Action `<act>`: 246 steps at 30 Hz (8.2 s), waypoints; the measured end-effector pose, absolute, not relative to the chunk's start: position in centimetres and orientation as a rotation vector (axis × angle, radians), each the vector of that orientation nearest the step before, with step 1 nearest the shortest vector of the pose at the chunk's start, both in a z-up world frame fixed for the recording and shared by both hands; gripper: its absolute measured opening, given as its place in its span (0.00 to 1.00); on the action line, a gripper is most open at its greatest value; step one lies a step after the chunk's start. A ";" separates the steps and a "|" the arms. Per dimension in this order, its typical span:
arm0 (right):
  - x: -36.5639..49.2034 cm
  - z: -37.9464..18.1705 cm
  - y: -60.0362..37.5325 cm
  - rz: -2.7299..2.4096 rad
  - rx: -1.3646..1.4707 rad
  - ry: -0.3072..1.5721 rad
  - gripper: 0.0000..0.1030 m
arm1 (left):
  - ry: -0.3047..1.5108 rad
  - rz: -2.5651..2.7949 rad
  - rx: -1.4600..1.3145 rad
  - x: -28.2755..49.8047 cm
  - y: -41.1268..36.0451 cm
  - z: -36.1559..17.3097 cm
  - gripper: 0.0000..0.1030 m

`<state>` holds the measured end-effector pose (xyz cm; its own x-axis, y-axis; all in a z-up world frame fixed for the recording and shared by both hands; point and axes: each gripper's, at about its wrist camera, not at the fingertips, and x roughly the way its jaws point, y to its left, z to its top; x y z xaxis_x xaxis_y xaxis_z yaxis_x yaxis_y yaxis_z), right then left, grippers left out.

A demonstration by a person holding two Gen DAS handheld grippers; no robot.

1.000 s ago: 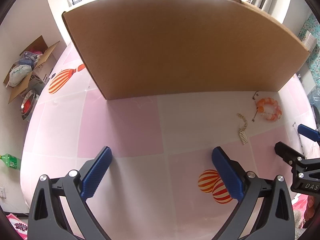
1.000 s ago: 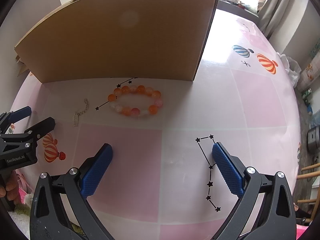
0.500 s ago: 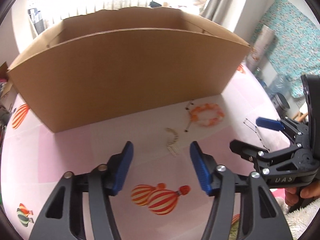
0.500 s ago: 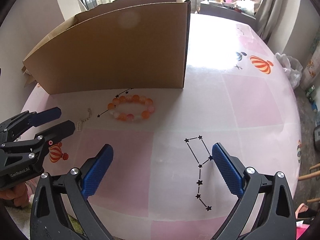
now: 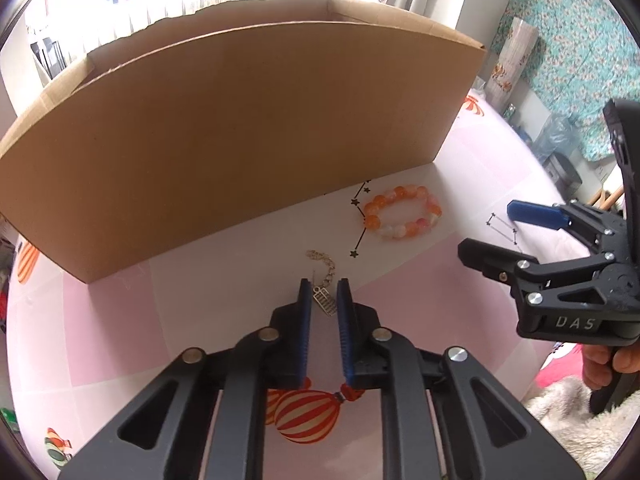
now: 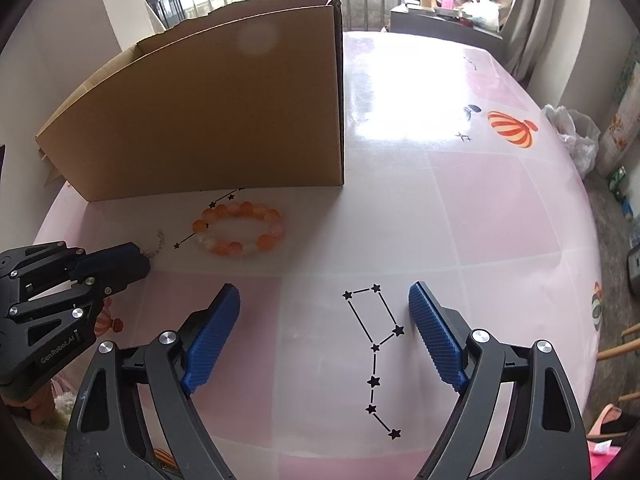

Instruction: Organize jewelry

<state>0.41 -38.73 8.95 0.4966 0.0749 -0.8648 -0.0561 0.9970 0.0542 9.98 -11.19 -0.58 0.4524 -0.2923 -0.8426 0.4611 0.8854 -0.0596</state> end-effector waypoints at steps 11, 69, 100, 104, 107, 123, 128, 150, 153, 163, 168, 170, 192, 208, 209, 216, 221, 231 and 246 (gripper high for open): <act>-1.8 9.4 -37.4 0.069 0.039 1.031 0.71 | 0.967 -0.467 0.214 9.8 -11.8 -1.1 0.00; -2.7 11.3 -33.5 0.209 0.029 0.948 0.56 | 0.874 -0.460 0.228 9.4 -10.3 0.2 0.06; 0.8 9.4 -29.3 0.328 -0.148 1.044 0.07 | 0.997 -0.378 0.233 10.5 -10.9 0.3 0.06; 1.3 10.2 -31.6 0.330 -0.086 1.045 0.07 | 1.001 -0.379 0.234 10.3 -11.0 0.1 0.06; 1.4 11.0 -33.3 0.328 -0.023 1.037 0.07 | 1.002 -0.379 0.233 10.3 -11.0 0.1 0.06; -1.2 14.7 -40.5 0.302 0.177 0.983 0.07 | 1.001 -0.372 0.235 10.0 -10.9 0.2 0.06; -1.9 15.3 -41.3 0.316 0.199 0.967 0.07 | 0.992 -0.365 0.237 9.4 -10.9 0.2 0.06; -6.6 23.9 -45.0 0.378 0.238 0.750 0.07 | 0.746 -0.445 0.121 6.9 -7.2 9.9 0.06; -6.0 26.4 -45.1 0.406 0.247 0.682 0.07 | 0.674 -0.477 0.099 7.5 -6.7 13.2 0.06; 1.1 27.0 -45.2 0.487 0.297 0.705 0.07 | 0.781 -0.531 0.066 16.2 -7.5 13.5 0.06; 5.3 24.4 -44.3 0.490 0.309 0.815 0.07 | 0.990 -0.521 0.039 21.2 -7.8 9.5 0.07; 6.6 23.6 -43.9 0.490 0.313 0.850 0.07 | 1.046 -0.507 0.039 22.5 -7.6 8.2 0.07; 11.2 21.7 -41.2 0.563 0.279 1.093 0.07 | 0.906 -0.371 0.062 20.5 -5.0 9.9 0.62; 12.2 19.0 -36.2 0.376 -0.139 1.266 0.19 | 0.778 -0.222 -0.047 17.1 0.0 12.0 0.80; 11.7 19.7 -36.6 0.365 -0.144 1.240 0.20 | 0.778 -0.214 -0.052 17.2 0.2 11.9 0.80; 7.7 25.7 -43.2 0.275 0.064 0.991 0.43 | 0.789 -0.177 -0.140 17.2 2.4 11.2 0.83; 5.1 22.4 -48.1 0.196 0.302 1.023 0.49 | 0.856 -0.202 -0.324 18.3 4.1 9.3 0.84; 4.3 18.1 -45.8 0.238 0.335 1.187 0.51 | 0.971 -0.273 -0.467 18.6 2.4 7.5 0.86; -2.7 19.3 -47.1 0.216 0.393 1.142 0.51 | 0.921 -0.314 -0.480 9.7 2.2 7.6 0.86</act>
